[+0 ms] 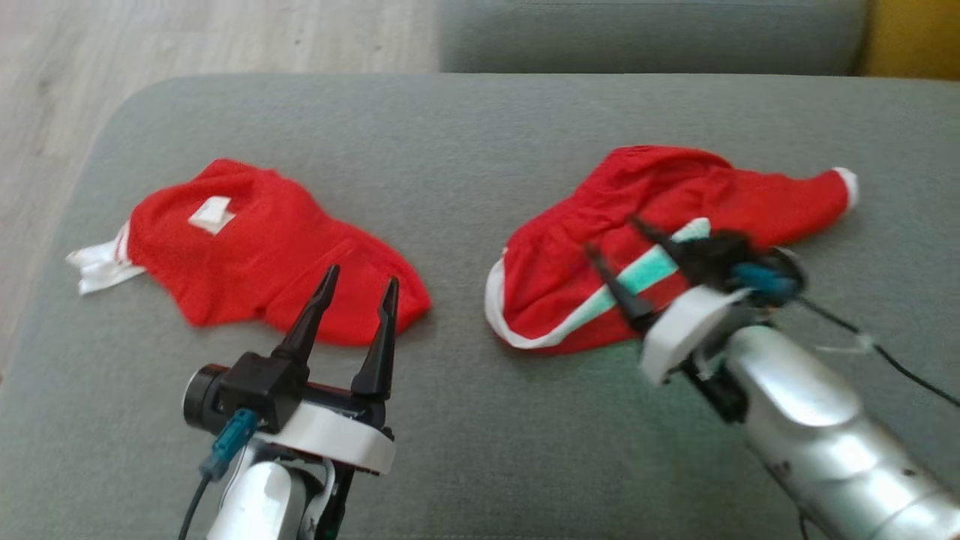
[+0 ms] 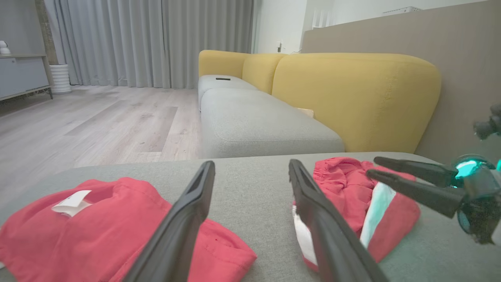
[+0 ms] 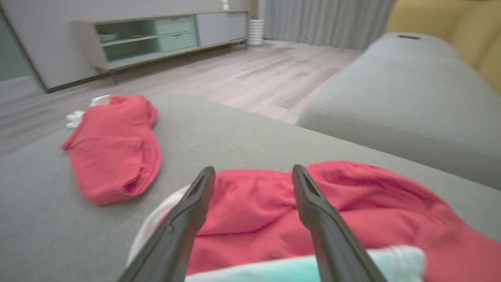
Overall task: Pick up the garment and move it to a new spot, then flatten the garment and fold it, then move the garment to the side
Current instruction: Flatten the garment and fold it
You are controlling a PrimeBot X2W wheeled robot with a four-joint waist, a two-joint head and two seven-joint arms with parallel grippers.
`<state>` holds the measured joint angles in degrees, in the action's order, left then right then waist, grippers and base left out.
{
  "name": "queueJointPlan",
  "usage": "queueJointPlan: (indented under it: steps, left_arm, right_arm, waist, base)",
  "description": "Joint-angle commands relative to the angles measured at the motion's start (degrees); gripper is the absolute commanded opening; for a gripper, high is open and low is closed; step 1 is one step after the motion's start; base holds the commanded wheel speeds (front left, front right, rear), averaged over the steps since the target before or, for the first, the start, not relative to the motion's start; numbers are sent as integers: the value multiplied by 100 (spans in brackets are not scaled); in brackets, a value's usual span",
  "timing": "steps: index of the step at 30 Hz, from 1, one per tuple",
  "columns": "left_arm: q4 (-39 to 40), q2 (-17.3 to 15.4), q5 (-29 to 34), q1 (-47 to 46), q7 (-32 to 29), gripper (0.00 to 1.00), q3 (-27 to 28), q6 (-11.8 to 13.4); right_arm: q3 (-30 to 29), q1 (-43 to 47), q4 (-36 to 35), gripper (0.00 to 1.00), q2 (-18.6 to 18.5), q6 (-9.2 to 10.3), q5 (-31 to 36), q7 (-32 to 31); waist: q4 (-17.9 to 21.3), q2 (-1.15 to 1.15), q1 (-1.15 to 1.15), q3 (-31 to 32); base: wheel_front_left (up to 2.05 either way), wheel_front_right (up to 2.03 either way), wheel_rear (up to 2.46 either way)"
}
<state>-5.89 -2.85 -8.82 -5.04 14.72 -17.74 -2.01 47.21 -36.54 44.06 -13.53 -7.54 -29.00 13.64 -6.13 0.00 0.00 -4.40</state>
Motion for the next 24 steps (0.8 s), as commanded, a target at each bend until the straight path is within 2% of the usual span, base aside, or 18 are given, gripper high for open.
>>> queueJointPlan:
  steps: [1,4,5,8,9,10,13,18,24]
  left_arm:
    - [216,-3,9,-150,28,100,211,24]
    - [243,-3,15,-143,28,100,242,31]
    - [243,-3,15,-143,28,100,242,31]
    - [265,-3,18,-126,28,100,271,41]
    - [270,-3,20,-118,28,100,282,47]
    - [281,-3,24,-107,28,100,292,55]
    - [264,-3,23,-93,28,100,258,34]
    - [254,-3,2,-71,28,100,214,65]
    - [273,-3,-44,-87,28,100,112,99]
  right_arm:
    - [-350,169,-133,100,-38,5,5,94]
    - [-1201,477,-243,100,-16,5,216,125]
    - [-1201,477,-243,100,-16,5,216,125]
    - [-2163,915,-675,100,137,5,549,132]
    - [-2455,1105,-853,100,217,5,703,133]
    - [-3018,1501,-1213,100,445,5,954,134]
    - [-3657,2042,-1674,100,762,5,1276,134]
    - [-4056,2556,-2055,100,1003,5,1587,135]
    - [-4175,2542,-2173,100,1058,5,1746,125]
  waist:
    - [159,0,0,63]
    - [311,0,0,99]
    - [311,0,0,99]
    - [467,0,0,117]
    - [518,0,0,122]
    - [605,0,0,109]
    - [681,0,0,104]
    - [727,0,0,70]
    - [659,0,0,-7]
  base:
    - [0,0,0]
    - [0,0,0]
    - [0,0,0]
    - [0,0,0]
    - [0,0,0]
    - [0,0,0]
    - [0,0,0]
    - [0,0,0]
    - [0,0,0]
